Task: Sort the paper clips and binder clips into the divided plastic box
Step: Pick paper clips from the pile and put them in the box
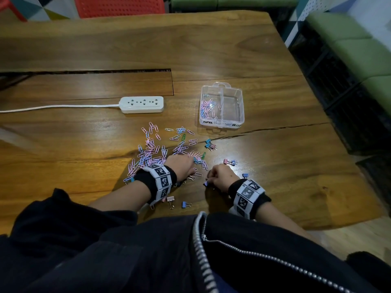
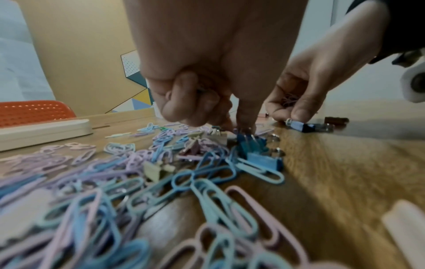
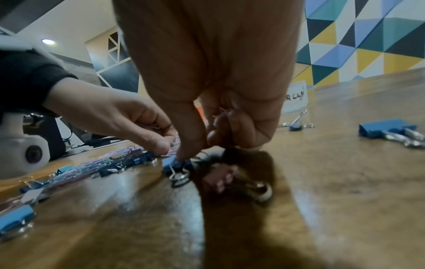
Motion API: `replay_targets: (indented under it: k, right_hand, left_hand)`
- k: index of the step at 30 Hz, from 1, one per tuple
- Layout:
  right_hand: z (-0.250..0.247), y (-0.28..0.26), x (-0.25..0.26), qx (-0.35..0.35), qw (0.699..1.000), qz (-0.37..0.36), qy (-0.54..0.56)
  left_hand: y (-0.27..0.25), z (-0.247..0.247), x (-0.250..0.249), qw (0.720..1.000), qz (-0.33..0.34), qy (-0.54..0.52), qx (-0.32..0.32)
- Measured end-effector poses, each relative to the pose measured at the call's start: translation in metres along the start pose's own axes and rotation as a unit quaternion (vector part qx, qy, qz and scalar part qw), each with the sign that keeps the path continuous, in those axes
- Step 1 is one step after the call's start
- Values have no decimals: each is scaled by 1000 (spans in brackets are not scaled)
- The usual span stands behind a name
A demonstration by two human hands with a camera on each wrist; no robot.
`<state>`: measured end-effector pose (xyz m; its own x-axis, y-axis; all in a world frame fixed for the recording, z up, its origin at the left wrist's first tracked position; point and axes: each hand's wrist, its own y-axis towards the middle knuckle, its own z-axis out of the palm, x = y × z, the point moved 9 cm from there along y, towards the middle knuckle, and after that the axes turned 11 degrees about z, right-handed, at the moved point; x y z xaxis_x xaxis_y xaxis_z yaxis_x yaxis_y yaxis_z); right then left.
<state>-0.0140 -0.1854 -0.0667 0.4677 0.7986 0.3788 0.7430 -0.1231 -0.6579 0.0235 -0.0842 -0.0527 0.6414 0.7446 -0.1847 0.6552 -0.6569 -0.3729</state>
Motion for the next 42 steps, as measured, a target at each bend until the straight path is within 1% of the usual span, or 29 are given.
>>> replay_targets:
  k: [2, 4, 5, 6, 7, 8, 10, 11, 12, 13, 14, 15, 16, 17, 18, 19, 20, 22, 23, 24, 26, 27, 28, 29, 31, 33, 37, 39, 42]
  right_hand:
    - [-2, 0, -3, 10, 1000, 1, 14]
    - [-7, 0, -6, 18, 998, 11, 63]
    - [-12, 0, -8, 13, 995, 12, 94]
    - [-17, 1, -9, 5, 992, 9, 127]
    - [-21, 2, -10, 6, 985, 5, 170]
    - [-23, 4, -9, 20, 976, 5, 217]
    - [-21, 7, -7, 63, 955, 18, 290]
    - [-19, 9, -5, 76, 947, 31, 312]
    - [-17, 10, -4, 81, 940, 43, 330]
    - [-17, 12, -3, 81, 929, 51, 357]
    - [-15, 14, -2, 82, 914, 63, 393]
    - [-12, 16, -1, 91, 892, 75, 436]
    - [-8, 17, 0, 105, 871, 85, 471]
    - [-6, 17, 3, 119, 855, 86, 498]
    - [-5, 18, 5, 122, 850, 86, 505]
    - [-5, 20, 6, 115, 855, 84, 498]
    - [-9, 21, 6, 86, 879, 84, 461]
    - [-20, 20, 5, -8, 944, 84, 318]
    - [-24, 19, 6, -48, 966, 77, 244]
    - [-25, 17, 10, -67, 978, 65, 188]
    - [-22, 14, 17, -84, 991, 35, 100]
    - [-21, 15, 19, -88, 993, 25, 70]
    - [-19, 15, 19, -88, 994, 20, 57]
    - [-18, 15, 20, -87, 995, 13, 54]
    - [-14, 15, 19, -69, 997, 11, 36]
    - [-10, 16, 17, -48, 999, 14, -17]
    - [-7, 17, 12, -52, 992, 5, -114]
    - [-9, 15, 9, -54, 994, 9, -90]
    - [-20, 12, 4, -53, 996, 14, 71]
  left_hand:
    - [-1, -1, 3, 999, -6, -38, -8]
    - [-4, -1, 10, 990, -28, -138, -22]
    - [-5, 0, 14, 977, -40, -209, -28]
    - [-6, 1, 18, 954, -53, -293, -33]
    - [-7, 3, 22, 919, -70, -385, -40]
    - [-10, 6, 25, 871, -90, -480, -48]
    - [-16, 10, 30, 745, -122, -652, -77]
    - [-18, 10, 31, 676, -124, -720, -96]
    - [-19, 11, 33, 617, -123, -769, -112]
    - [-20, 11, 33, 574, -123, -800, -124]
    - [-22, 11, 34, 545, -125, -818, -134]
    - [-23, 12, 34, 527, -131, -828, -142]
    - [-24, 12, 33, 517, -139, -832, -145]
    - [-24, 13, 32, 522, -149, -827, -147]
    - [-24, 14, 32, 540, -163, -813, -147]
    - [-24, 15, 32, 569, -181, -790, -141]
    - [-24, 17, 33, 604, -201, -760, -131]
    - [-24, 18, 34, 700, -231, -668, -103]
    - [-22, 16, 35, 753, -228, -609, -96]
    - [-18, 11, 35, 804, -213, -547, -97]
    - [-10, -1, 29, 890, -166, -412, -101]
    - [-8, -6, 25, 927, -146, -332, -95]
    - [-6, -10, 20, 954, -129, -257, -84]
    - [-4, -13, 17, 972, -114, -195, -70]
    - [0, -10, 13, 987, -98, -118, -39]
    - [1, -7, 11, 992, -95, -82, -20]
    - [3, -4, 4, 997, -71, -34, -6]
    - [1, -1, 1, 998, -60, -32, 5]
    - [-1, 3, 2, 997, -44, -63, 2]
